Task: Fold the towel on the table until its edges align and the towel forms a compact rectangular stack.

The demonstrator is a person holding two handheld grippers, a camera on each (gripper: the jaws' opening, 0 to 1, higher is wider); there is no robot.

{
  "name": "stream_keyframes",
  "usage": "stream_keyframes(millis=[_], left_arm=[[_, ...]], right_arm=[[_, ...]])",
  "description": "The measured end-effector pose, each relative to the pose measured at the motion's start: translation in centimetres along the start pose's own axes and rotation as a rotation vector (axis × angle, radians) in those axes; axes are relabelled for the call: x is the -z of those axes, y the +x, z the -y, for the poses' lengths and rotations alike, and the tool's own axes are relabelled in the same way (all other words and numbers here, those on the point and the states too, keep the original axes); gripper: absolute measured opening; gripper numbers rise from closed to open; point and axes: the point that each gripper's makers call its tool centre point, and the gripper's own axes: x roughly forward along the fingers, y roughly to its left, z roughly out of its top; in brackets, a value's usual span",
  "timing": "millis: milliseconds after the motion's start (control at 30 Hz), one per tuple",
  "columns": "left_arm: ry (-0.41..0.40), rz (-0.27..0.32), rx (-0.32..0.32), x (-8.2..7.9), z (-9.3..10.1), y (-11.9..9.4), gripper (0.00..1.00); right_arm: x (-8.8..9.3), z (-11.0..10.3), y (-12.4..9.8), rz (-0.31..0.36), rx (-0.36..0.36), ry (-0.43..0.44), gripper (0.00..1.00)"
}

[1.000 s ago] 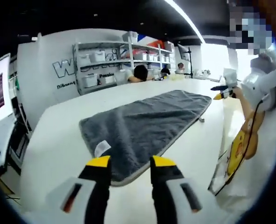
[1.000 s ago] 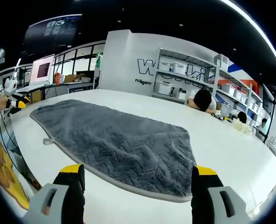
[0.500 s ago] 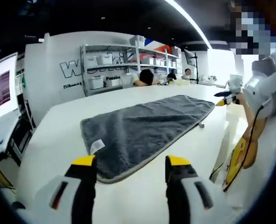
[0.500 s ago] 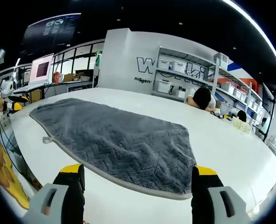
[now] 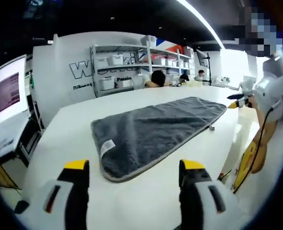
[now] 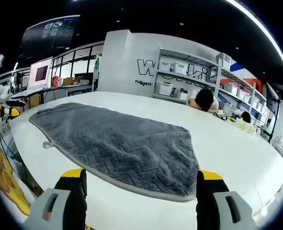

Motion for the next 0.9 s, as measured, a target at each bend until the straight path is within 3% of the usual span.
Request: stream_keyframes(millis=[633, 900], left_arm=[[-0.029, -0.007, -0.067, -0.1, -0.7, -1.6, 0.98], [-0.035, -0.005, -0.084, 0.1, -1.0, -1.9, 0.99]], right_arm=[[1.0, 0.9, -1.2, -0.008, 0.039, 0.021, 0.99], [1.8, 0.9, -1.8, -0.013, 0.049, 0.037, 0.99]])
